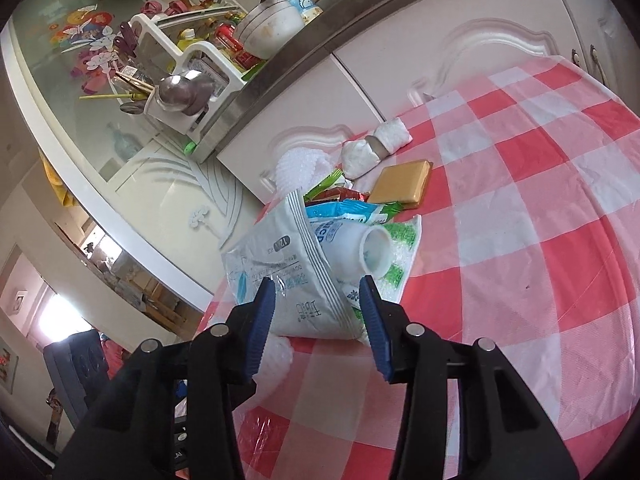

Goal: Collect trash
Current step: 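Grasp the white foam net with the left gripper, then grasp the clear plastic bag with the right gripper while the left holds the foam net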

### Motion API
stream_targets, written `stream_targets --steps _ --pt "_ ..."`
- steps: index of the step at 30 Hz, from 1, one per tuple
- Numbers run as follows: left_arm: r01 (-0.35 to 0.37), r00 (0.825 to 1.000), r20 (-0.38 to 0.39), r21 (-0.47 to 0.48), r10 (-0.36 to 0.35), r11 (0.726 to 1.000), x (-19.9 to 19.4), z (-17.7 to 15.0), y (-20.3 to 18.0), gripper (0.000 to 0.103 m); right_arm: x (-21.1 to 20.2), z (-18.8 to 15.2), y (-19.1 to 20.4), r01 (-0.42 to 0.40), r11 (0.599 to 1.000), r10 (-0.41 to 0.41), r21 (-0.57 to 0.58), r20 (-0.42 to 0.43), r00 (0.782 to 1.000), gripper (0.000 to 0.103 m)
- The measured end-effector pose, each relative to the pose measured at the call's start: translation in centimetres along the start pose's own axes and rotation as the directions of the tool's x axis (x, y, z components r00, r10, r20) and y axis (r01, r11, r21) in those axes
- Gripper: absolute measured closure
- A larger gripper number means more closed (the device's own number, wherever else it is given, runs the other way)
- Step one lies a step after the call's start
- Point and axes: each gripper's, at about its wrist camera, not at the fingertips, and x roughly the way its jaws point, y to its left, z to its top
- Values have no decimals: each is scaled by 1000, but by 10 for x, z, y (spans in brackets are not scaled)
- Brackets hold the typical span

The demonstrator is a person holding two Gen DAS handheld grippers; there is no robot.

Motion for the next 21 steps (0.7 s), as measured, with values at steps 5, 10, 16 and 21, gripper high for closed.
stream_targets --steps 5,10,16,21 --pt "17 1000 10 -24 -17 1000 -2 1 6 44 10 -5 -1 24 1000 -25 -15 -51 998 57" --pt "20 1000 20 -51 -19 999 -7 3 13 47 18 -5 3 19 999 -23 -42 -87 996 52" --pt "9 999 32 -83 -6 996 -9 5 23 48 24 -7 14 -36 996 25 -86 -126 992 47" --pt "2 1000 30 -105 1 995 -9 4 31 48 25 -13 26 -86 989 64 -121 -179 982 74"
